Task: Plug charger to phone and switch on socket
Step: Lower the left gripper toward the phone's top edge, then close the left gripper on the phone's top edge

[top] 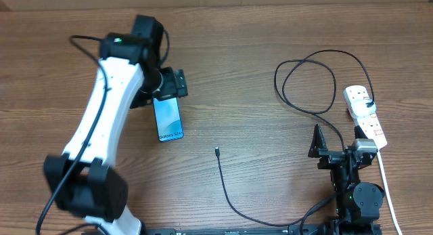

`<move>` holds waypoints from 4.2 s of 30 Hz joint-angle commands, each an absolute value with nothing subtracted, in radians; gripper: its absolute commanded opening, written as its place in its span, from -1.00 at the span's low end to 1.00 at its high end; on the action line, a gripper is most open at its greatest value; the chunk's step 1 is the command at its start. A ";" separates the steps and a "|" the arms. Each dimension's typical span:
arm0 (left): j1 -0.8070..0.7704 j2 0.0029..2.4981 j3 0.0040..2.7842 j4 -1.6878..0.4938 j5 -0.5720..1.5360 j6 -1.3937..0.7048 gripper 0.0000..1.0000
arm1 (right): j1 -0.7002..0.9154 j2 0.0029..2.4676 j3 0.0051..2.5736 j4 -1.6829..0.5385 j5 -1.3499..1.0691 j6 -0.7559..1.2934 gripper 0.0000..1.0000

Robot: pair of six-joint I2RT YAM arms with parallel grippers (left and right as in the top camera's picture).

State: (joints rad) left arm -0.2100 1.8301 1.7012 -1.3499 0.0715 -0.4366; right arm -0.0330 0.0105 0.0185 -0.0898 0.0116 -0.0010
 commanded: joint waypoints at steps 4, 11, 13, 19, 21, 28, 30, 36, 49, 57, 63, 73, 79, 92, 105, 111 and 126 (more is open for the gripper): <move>-0.238 1.975 1.697 -1.308 0.086 -0.461 0.99 | -0.035 0.007 0.008 -0.083 0.020 -0.009 1.00; -0.215 2.034 1.698 -1.284 0.078 -0.449 0.99 | -0.035 0.007 0.008 -0.083 0.020 -0.009 1.00; -0.205 2.028 1.698 -1.277 0.072 -0.449 0.99 | -0.035 0.007 0.008 -0.083 0.020 -0.009 1.00; -0.179 2.028 1.689 -1.285 -0.017 -0.481 0.99 | -0.035 0.007 0.008 -0.083 0.020 -0.009 1.00; -0.166 2.029 1.681 -1.273 -0.013 -0.507 1.00 | -0.035 0.007 0.008 -0.083 0.020 -0.009 1.00; -0.166 2.029 1.620 -1.193 0.082 -0.468 0.99 | -0.035 0.007 0.008 -0.083 0.020 -0.008 1.00; -0.171 2.029 1.600 -1.169 0.083 -0.445 0.99 | -0.035 0.007 0.008 -0.083 0.020 -0.009 1.00; -0.171 2.029 1.558 -1.146 0.077 -0.441 0.99 | -0.035 0.007 0.008 -0.083 0.020 -0.009 1.00; -0.170 2.029 1.555 -1.100 0.068 -0.442 0.99 | -0.035 0.007 0.008 -0.083 0.020 -0.009 1.00; -0.171 2.029 1.509 -1.115 0.076 -0.434 0.99 | -0.035 0.007 0.008 -0.083 0.020 -0.008 1.00; -0.171 2.029 1.481 -1.097 0.107 -0.428 0.99 | -0.035 0.007 0.008 -0.083 0.020 -0.008 1.00; -0.180 2.031 1.479 -1.061 0.017 -0.427 0.99 | -0.035 0.007 0.008 -0.083 0.020 -0.009 1.00; -0.180 2.031 1.469 -1.000 -0.015 -0.425 0.99 | -0.035 0.007 0.008 -0.083 0.020 -0.009 1.00; -0.175 2.033 1.428 -0.963 0.017 -0.322 0.99 | -0.035 0.007 0.008 -0.083 0.020 -0.009 0.99; -0.174 2.035 1.426 -0.937 -0.026 -0.374 0.99 | -0.035 0.007 0.008 -0.083 0.020 -0.009 1.00; -0.174 2.035 1.423 -0.935 -0.026 -0.374 0.99 | -0.035 0.007 0.008 -0.083 0.020 -0.009 1.00; -0.173 2.035 1.307 -0.826 -0.025 -0.374 0.99 | -0.035 0.007 0.008 -0.083 0.020 -0.008 0.99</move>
